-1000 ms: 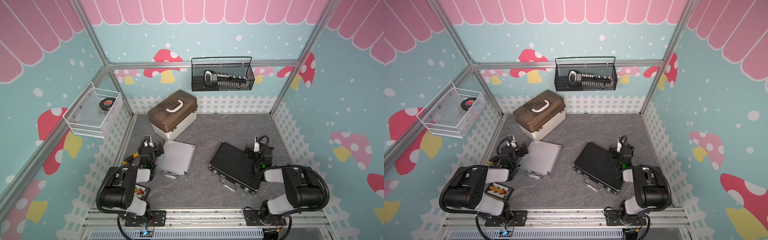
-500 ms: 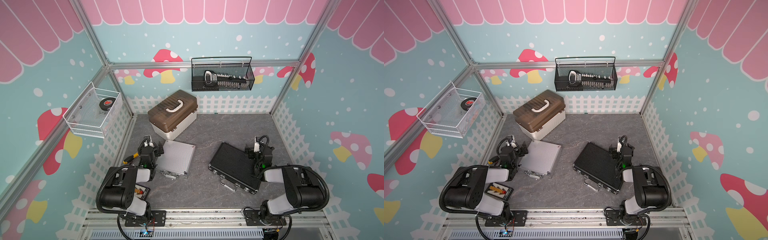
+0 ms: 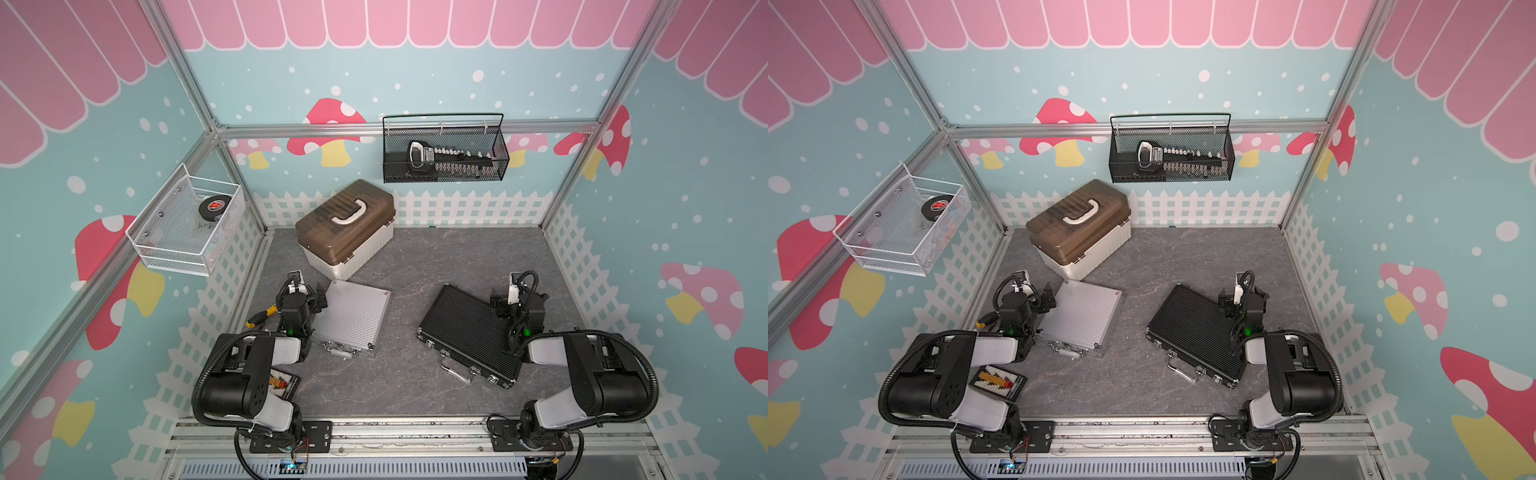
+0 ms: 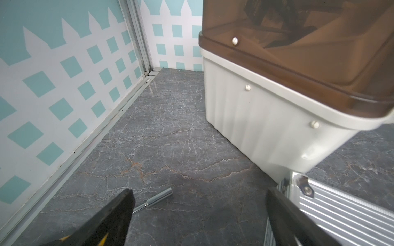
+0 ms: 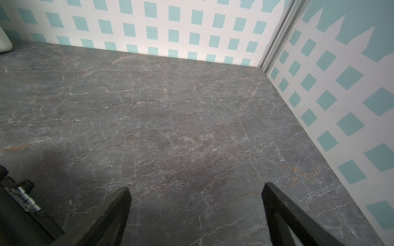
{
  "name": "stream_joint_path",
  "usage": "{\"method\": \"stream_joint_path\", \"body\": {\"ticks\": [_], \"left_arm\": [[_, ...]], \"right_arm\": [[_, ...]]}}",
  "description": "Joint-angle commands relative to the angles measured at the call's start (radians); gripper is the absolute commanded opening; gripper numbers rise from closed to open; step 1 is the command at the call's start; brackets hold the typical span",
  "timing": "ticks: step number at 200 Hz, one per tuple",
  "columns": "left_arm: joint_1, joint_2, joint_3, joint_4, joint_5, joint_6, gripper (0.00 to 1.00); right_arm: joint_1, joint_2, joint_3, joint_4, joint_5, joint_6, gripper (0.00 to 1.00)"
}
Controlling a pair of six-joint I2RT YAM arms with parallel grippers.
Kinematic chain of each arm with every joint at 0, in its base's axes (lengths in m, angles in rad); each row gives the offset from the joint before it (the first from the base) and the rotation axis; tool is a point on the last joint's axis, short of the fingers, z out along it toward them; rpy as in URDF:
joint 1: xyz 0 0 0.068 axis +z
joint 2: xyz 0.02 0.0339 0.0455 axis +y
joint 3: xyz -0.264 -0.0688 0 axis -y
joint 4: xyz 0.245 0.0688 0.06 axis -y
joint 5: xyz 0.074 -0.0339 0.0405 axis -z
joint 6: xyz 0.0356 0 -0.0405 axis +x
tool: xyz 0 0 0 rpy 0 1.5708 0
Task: Open the poker set cases
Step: Move the poker set case to the center of the board.
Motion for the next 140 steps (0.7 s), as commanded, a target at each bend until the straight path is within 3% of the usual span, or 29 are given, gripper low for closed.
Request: {"method": "stream_joint_path", "body": {"ticks": [1, 28, 40, 75, 107, 140], "left_arm": [[-0.002, -0.028, 0.012, 0.023, -0.026, -0.014, 0.92], [-0.024, -0.159, -0.002, -0.061, -0.061, -0.002, 0.88], [-0.067, -0.232, 0.036, -0.174, -0.157, 0.018, 0.87], [-0.213, -0.426, 0.179, -0.462, -0.370, -0.001, 0.83], [-0.411, -0.506, 0.291, -0.618, -0.242, -0.108, 0.81], [-0.617, -0.333, 0.497, -0.831, -0.021, -0.183, 0.83]], "right_arm": [[0.005, -0.063, 0.013, -0.040, 0.090, 0.009, 0.93], [0.005, -0.266, 0.076, -0.324, 0.190, 0.084, 0.89], [0.005, -0.351, 0.135, -0.517, 0.224, 0.167, 0.88], [0.005, -0.514, 0.268, -0.941, 0.060, 0.406, 0.84], [0.007, -0.595, 0.251, -1.201, -0.092, 0.589, 0.81], [0.008, -0.676, 0.247, -1.507, -0.090, 0.716, 0.82]]}}
